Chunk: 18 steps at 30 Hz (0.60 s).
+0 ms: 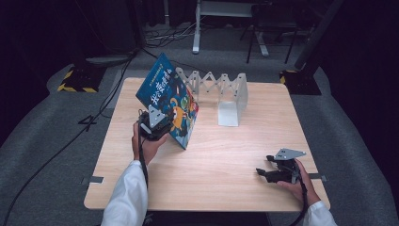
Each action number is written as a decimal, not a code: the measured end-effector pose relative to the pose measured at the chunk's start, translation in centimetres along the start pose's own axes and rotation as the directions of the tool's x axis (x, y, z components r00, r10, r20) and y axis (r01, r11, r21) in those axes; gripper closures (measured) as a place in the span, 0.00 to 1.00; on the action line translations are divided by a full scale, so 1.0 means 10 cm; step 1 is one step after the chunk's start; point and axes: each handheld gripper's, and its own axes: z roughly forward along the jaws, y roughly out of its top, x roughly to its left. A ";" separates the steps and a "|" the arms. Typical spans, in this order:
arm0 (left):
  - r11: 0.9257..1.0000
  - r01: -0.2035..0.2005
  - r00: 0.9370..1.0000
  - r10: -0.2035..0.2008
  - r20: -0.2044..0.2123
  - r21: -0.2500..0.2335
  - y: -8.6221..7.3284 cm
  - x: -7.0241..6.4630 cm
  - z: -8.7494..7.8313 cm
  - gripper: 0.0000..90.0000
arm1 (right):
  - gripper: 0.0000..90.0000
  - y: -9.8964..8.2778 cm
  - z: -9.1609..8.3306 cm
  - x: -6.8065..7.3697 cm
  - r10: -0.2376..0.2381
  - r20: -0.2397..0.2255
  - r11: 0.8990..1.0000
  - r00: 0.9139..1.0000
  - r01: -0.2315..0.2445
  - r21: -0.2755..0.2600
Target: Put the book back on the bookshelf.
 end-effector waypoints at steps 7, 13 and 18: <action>0.999 -0.040 0.998 0.039 0.040 0.037 0.03 0.03 -0.09 0.59 | 0.31 0.01 -0.02 -0.02 0.026 0.034 0.999 0.999 -0.027 0.020; 0.997 -0.044 0.996 0.039 0.081 0.063 0.04 0.03 -0.13 0.51 | 0.32 0.04 -0.05 0.00 0.023 0.039 1.000 0.999 -0.023 0.016; 0.994 -0.064 0.994 0.056 0.095 0.085 0.06 0.01 -0.18 0.45 | 0.33 0.10 -0.13 0.04 0.017 0.049 1.000 0.999 -0.016 -0.020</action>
